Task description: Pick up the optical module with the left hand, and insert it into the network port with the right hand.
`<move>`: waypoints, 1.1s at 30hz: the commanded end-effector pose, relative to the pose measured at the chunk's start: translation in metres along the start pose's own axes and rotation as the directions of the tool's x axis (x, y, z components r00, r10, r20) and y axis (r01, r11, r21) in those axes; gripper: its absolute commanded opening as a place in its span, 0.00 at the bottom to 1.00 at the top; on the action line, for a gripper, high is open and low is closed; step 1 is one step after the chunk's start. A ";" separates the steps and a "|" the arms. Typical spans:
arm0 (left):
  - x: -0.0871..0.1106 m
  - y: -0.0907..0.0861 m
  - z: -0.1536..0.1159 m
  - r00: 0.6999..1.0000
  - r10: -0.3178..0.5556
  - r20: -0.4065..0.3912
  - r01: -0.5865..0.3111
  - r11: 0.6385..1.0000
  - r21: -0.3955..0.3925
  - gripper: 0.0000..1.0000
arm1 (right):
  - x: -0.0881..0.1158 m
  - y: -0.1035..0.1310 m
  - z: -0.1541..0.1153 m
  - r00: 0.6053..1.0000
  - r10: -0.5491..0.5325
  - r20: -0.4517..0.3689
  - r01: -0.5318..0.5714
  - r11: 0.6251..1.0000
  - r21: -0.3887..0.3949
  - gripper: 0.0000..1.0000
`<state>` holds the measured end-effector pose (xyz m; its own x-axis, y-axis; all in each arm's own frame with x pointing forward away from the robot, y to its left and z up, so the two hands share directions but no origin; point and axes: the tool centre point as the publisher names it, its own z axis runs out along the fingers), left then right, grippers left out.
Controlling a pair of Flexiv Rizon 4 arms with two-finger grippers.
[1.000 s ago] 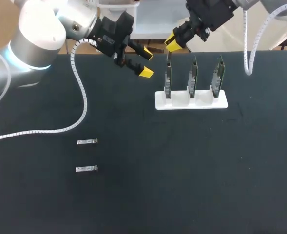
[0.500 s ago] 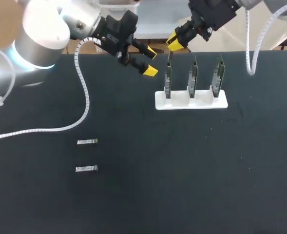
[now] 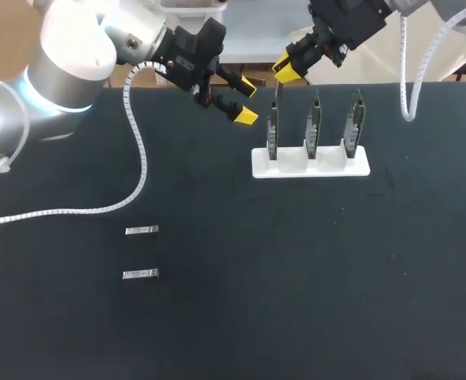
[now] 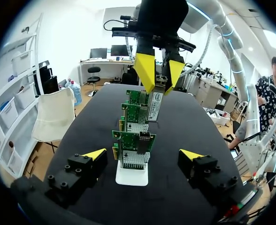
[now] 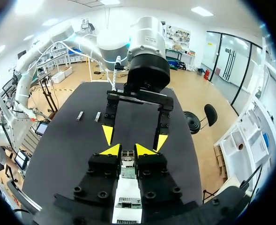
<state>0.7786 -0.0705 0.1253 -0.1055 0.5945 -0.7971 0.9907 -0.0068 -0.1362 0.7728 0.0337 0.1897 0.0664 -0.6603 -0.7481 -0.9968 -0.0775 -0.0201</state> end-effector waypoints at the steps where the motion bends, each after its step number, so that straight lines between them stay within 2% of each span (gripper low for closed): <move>1: -0.001 0.002 0.000 1.000 0.001 -0.003 -0.001 1.000 0.003 1.00 | 0.001 0.002 0.003 1.000 -0.004 -0.007 0.005 1.000 0.007 0.00; 19: -0.001 0.002 0.000 1.000 0.001 -0.003 -0.001 1.000 0.003 1.00 | 0.004 0.000 0.011 1.000 0.009 -0.020 -0.008 0.999 0.034 0.00; 33: -0.001 0.002 0.000 1.000 0.001 -0.003 -0.001 1.000 0.003 1.00 | 0.007 -0.002 0.016 0.999 0.009 -0.036 -0.008 1.000 0.026 0.00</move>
<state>0.7787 -0.0706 0.1252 -0.1054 0.5945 -0.7971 0.9907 -0.0069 -0.1362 0.7739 0.0406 0.1748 0.0599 -0.6867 -0.7245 -0.9981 -0.0529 -0.0324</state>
